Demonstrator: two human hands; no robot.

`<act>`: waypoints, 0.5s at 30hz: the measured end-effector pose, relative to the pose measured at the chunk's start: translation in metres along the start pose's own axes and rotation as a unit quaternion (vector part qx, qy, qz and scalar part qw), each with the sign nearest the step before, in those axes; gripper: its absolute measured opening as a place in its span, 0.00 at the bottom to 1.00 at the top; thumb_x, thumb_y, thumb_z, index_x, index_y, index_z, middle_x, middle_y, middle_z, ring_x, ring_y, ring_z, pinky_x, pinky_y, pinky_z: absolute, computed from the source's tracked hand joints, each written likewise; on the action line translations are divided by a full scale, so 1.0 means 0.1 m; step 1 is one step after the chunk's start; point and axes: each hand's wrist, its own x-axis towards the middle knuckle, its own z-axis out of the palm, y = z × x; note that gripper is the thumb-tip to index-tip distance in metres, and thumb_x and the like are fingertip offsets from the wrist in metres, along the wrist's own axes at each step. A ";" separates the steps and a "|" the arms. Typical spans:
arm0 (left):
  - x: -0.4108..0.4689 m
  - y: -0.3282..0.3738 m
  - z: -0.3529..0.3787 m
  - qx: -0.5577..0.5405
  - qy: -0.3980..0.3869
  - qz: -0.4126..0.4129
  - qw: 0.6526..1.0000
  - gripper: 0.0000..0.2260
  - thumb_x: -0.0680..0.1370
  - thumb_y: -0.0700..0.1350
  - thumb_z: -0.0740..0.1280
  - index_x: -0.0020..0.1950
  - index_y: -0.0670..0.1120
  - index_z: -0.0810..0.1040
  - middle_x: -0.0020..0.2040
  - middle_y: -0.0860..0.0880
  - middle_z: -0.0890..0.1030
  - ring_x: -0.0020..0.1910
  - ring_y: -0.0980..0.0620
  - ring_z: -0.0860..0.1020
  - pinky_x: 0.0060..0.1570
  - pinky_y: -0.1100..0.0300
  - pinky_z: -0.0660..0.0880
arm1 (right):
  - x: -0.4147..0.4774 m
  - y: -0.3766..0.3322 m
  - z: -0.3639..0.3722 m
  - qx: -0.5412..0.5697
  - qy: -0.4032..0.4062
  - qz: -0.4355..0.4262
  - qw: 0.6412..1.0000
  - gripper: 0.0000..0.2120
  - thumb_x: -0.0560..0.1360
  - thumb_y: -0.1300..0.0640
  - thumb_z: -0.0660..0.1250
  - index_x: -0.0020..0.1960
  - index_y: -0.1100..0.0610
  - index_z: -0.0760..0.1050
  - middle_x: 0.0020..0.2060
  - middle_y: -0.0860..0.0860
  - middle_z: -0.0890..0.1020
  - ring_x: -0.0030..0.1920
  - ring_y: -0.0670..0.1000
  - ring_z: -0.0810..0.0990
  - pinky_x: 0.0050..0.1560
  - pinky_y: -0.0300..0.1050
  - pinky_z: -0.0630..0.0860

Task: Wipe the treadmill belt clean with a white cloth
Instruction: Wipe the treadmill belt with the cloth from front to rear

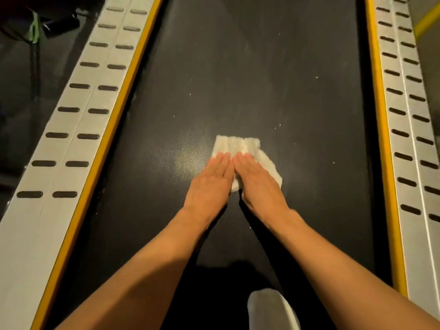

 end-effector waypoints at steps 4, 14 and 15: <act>0.12 0.06 0.00 -0.034 0.017 -0.031 0.999 0.24 0.81 0.37 0.53 0.78 0.43 0.55 0.79 0.46 0.54 0.78 0.48 0.51 0.73 0.59 0.52 | -0.02 0.05 0.08 0.014 0.026 0.026 0.999 0.26 0.78 0.68 0.56 0.75 0.54 0.61 0.74 0.52 0.65 0.75 0.52 0.60 0.75 0.51 0.59; 0.24 0.29 0.24 -0.063 0.065 0.054 0.994 0.20 0.75 0.41 0.71 0.66 0.39 0.76 0.66 0.43 0.77 0.67 0.45 0.73 0.68 0.57 0.61 | -0.25 0.38 0.01 -0.001 0.066 0.082 0.994 0.26 0.78 0.69 0.59 0.75 0.57 0.62 0.74 0.52 0.65 0.75 0.50 0.60 0.76 0.47 0.56; 0.25 0.32 0.26 -0.055 0.060 0.064 0.995 0.21 0.74 0.41 0.72 0.66 0.40 0.76 0.66 0.43 0.77 0.67 0.46 0.73 0.69 0.57 0.61 | -0.30 0.40 0.04 0.002 0.067 0.092 0.994 0.27 0.78 0.69 0.59 0.76 0.58 0.62 0.75 0.53 0.64 0.75 0.50 0.60 0.76 0.47 0.56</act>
